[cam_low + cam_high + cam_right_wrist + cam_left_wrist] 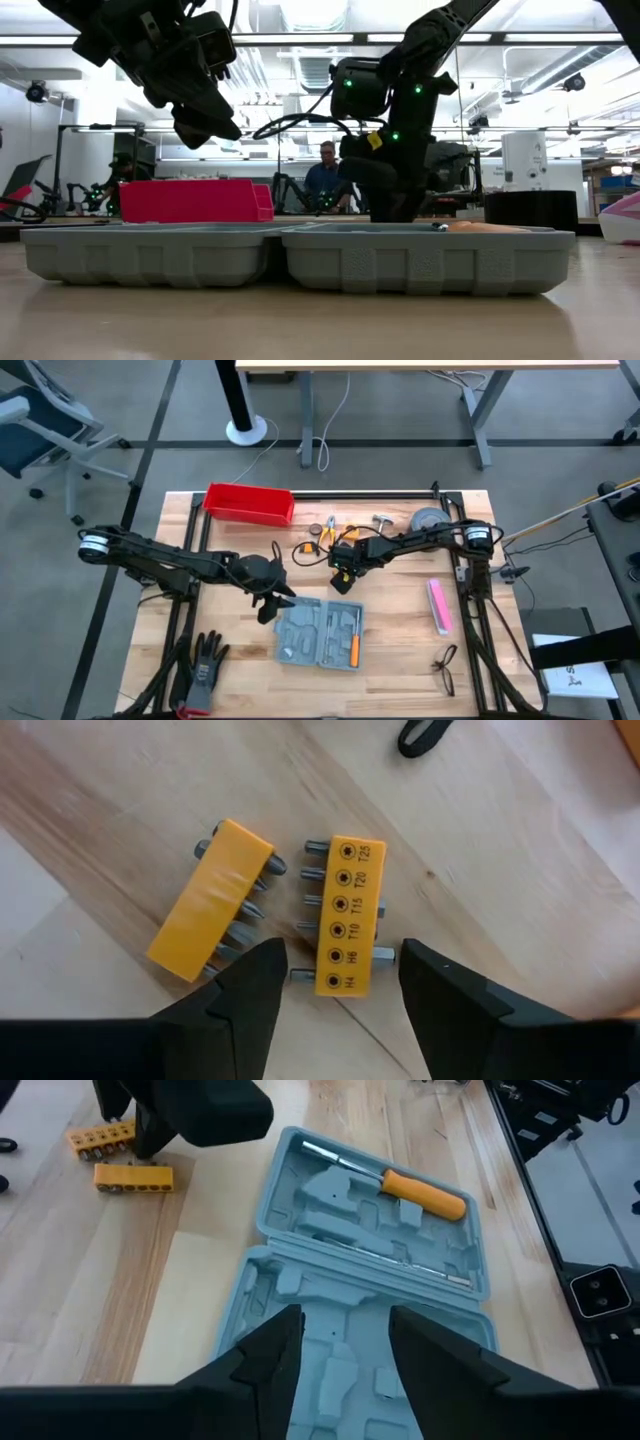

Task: Prefit tool cases
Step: Put the set of precision screwdriver bits into the gray toolbox

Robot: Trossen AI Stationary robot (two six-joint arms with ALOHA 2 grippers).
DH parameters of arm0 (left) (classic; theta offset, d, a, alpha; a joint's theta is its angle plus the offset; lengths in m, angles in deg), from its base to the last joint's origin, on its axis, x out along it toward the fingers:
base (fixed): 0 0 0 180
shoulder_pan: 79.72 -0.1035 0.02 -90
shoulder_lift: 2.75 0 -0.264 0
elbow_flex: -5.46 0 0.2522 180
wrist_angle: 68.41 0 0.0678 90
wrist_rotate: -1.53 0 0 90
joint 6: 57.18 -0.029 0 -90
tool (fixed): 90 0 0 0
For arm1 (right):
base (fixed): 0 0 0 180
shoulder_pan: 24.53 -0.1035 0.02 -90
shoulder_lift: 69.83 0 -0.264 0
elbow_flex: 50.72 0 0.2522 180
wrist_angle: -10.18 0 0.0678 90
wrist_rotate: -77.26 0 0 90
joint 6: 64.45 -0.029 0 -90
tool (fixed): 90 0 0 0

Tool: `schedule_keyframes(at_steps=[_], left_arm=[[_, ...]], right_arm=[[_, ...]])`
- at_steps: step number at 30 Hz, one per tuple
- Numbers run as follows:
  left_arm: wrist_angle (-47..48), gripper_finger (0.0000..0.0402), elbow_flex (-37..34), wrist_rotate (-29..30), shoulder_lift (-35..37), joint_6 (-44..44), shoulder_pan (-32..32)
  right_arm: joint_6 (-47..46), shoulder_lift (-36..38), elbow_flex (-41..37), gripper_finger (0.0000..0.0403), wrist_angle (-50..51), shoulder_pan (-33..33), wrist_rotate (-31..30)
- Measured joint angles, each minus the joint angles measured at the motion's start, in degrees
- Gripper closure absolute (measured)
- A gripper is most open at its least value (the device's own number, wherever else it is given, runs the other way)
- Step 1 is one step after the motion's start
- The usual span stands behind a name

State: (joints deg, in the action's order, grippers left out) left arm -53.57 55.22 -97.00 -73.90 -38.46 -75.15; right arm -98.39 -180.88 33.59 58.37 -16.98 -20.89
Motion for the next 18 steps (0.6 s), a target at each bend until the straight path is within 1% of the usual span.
schedule_keyframes(at_steps=[3,6,13,18], left_arm=[[-0.02,0.0246,0.0,0.0,0.0,-0.01,0.01],[-0.02,0.025,-0.01,-0.02,0.0,0.01,0.01],[0.01,0.0256,0.0,-0.19,0.0,0.01,-0.01],[0.01,0.0251,-0.01,-0.63,0.0,0.04,-0.01]], right_arm=[[0.52,-0.02,0.0,0.0222,-0.24,0.0,0.0],[0.57,-0.04,0.0,0.0231,-0.29,0.07,-0.24],[1.09,-0.07,0.0,0.0279,-0.46,0.11,-0.24],[2.01,-0.07,0.0,0.0307,-0.5,0.35,0.52]])
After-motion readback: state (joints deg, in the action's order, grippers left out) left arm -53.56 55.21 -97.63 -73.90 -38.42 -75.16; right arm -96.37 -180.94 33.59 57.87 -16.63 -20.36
